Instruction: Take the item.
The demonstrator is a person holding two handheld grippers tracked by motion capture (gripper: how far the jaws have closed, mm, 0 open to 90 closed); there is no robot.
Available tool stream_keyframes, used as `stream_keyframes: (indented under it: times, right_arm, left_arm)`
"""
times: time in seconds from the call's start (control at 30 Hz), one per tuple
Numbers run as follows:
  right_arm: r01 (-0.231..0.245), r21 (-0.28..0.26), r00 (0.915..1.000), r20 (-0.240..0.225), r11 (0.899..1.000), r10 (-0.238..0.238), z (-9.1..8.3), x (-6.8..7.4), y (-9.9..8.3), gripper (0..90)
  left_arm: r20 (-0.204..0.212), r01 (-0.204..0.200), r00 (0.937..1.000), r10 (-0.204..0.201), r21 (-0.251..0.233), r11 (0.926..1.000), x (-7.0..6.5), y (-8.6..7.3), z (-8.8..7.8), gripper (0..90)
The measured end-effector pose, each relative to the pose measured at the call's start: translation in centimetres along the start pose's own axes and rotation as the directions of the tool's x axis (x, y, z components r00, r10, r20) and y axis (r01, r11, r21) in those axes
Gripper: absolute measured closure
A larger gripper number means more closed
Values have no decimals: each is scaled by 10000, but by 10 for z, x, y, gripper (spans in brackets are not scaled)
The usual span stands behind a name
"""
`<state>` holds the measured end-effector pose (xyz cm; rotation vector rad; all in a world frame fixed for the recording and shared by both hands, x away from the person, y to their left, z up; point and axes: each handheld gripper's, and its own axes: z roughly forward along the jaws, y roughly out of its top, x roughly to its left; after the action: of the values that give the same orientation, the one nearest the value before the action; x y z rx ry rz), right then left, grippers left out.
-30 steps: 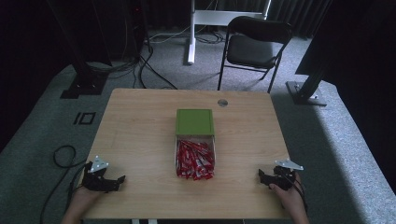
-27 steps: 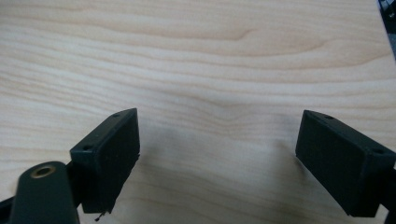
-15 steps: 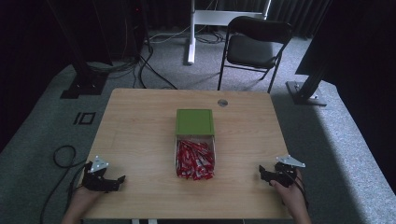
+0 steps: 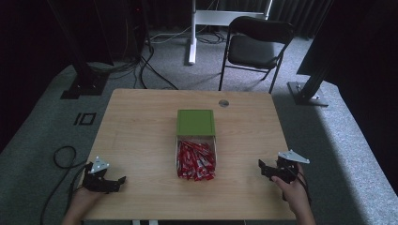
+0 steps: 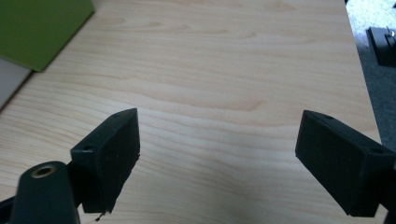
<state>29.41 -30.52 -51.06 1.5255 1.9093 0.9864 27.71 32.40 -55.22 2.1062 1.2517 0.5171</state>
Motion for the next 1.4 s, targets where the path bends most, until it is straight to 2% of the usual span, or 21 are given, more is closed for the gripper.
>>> stream_keyframes:
  times: [0.3, 0.47, 0.67, 0.97, 1.23, 1.4]
  right_arm:
    - [233, -379, 9982, -537, 9990, -253, -6, 10, 17, 138]
    - [453, -529, 9970, -598, 9976, -484, -9, 15, 25, 139]
    - [625, -776, 9930, -953, 9950, -698, -11, 26, 37, 139]
    - [868, -1050, 9873, -1237, 9907, -996, -12, 43, 48, 146]
    - [1036, -1303, 9741, -1868, 9860, -1270, -10, 62, 58, 149]
    - [1151, -1386, 9682, -2060, 9836, -1423, -9, 72, 63, 149]
  left_arm:
    - [5, 3, 10000, -3, -3, 10000, 0, 0, 0, 7]
    - [4, -1, 10000, 1, 12, 10000, 0, 0, 0, 7]
    - [6, 0, 10000, 0, 13, 10000, 0, 0, 0, 7]
    - [6, 1, 10000, -1, 14, 10000, 0, 0, 0, 7]
    - [7, 5, 10000, -5, 15, 10000, 0, 0, 0, 7]
    - [6, 4, 10000, -4, 15, 10000, 0, 0, 0, 7]
